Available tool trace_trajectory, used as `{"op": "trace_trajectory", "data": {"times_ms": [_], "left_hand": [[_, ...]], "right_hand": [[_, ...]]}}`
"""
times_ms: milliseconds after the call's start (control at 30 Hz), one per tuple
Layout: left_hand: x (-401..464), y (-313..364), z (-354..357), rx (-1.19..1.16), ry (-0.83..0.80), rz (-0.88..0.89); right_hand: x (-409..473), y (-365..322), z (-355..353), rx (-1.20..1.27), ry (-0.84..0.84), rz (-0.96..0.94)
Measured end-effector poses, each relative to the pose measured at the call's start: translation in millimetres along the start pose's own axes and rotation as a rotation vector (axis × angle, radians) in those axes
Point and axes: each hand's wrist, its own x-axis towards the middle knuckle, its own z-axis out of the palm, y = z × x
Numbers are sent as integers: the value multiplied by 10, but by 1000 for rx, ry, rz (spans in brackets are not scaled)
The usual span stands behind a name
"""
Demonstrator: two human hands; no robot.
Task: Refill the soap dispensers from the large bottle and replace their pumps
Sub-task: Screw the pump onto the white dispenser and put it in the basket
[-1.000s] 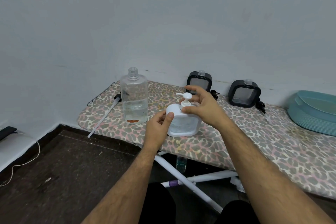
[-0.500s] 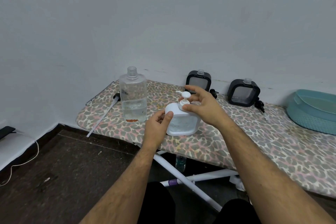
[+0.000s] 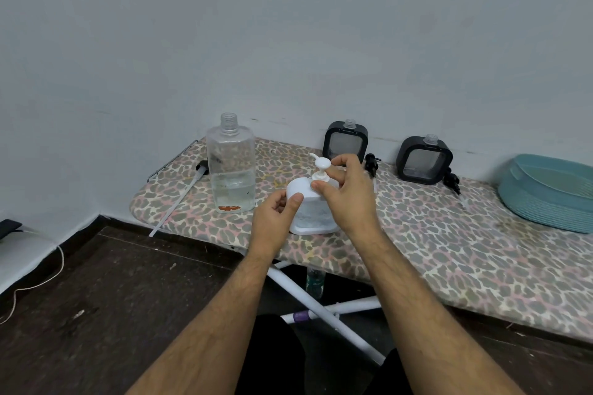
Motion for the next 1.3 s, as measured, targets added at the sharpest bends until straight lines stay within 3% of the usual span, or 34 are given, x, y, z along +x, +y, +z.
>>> {"op": "trace_trajectory", "data": {"times_ms": [500, 733, 900, 1100, 1300], "left_hand": [[-9, -6, -3, 6, -7, -9], [-37, 60, -29, -25, -56, -19], [-62, 140, -65, -59, -116, -46], [-51, 149, -133, -25, -60, -86], [-108, 114, -210, -155, -110, -120]], "right_hand": [[-116, -13, 193, -175, 204, 24], [-11, -66, 21, -131, 10, 45], [42, -66, -182, 125, -134, 89], [87, 161, -448, 202, -147, 168], [20, 469, -514, 338, -394, 310]]}}
